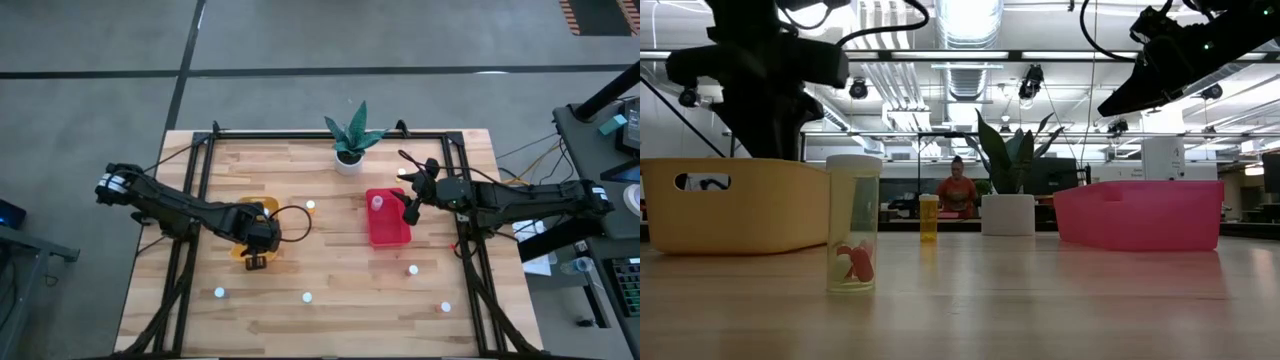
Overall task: Pick and place medicine bottles into bin by pill shape (circle, oval)
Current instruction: Put the top left yellow tablet bottle into the yellow bin, then put the top pink capsule bottle into the red bin
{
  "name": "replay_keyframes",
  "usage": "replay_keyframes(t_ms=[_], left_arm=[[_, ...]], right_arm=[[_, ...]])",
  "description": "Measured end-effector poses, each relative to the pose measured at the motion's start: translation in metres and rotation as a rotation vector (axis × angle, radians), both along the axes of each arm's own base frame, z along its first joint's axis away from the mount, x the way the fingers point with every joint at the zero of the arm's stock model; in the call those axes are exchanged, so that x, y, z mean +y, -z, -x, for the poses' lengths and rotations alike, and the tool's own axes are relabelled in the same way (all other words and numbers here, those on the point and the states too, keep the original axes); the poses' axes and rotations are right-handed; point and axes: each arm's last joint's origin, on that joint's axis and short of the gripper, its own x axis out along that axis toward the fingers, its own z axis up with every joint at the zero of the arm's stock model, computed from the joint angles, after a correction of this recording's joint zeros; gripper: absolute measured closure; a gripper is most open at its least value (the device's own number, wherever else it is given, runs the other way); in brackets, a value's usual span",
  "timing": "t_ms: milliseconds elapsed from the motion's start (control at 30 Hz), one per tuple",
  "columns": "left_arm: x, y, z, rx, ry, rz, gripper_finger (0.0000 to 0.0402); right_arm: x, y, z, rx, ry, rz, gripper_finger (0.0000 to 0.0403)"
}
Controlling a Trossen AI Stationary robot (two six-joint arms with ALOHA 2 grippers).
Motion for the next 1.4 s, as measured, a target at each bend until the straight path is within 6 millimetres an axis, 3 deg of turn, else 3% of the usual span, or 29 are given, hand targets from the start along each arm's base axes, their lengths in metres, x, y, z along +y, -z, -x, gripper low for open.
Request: replay_keyframes(t_ms=[633,1100,1400], left_arm=[[-0.002,0.017,-0.006,0.065,0.001,-0.008,0.0304],[-0.002,0.014,-0.006,0.054,0.002,-0.002,0.0244],[-0.001,0.000,-0.003,0.106,0.003,-0.015,0.0238]], right_arm=[[0.000,0.000,0.000,0.000,0.000,0.000,0.0177],[0.000,0.000,0.000,0.000,0.000,0.000,0.0177],[0.000,0.000,0.000,0.000,0.000,0.000,0.0177]])
